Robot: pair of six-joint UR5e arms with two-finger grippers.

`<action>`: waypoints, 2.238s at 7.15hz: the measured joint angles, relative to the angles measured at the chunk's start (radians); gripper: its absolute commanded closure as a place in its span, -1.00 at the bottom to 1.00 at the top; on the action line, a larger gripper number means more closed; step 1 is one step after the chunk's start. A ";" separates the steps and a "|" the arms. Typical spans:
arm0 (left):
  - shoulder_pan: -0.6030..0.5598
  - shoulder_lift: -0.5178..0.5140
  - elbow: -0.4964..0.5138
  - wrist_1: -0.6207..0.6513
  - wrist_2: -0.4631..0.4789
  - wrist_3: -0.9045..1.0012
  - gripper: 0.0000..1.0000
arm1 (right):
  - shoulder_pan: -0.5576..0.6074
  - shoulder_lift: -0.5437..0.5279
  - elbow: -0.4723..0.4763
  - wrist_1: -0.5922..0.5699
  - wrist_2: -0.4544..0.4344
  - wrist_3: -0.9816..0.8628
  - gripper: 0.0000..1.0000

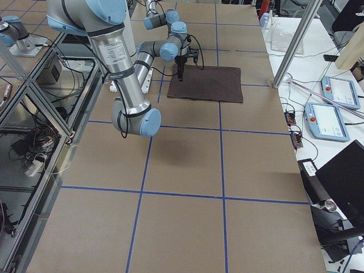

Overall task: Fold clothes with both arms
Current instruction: 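Move the left gripper to one near shirt corner while the right takes the other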

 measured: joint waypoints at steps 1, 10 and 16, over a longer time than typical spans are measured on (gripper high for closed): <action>0.033 0.001 0.010 0.001 0.018 -0.023 -0.73 | 0.001 0.000 0.001 0.005 0.001 0.002 -1.00; 0.043 0.027 0.038 0.005 0.056 -0.033 0.57 | 0.009 0.001 0.002 0.022 0.008 0.010 -1.00; 0.035 0.026 0.030 0.004 0.055 -0.019 1.00 | 0.016 -0.004 0.002 0.023 0.017 0.010 -1.00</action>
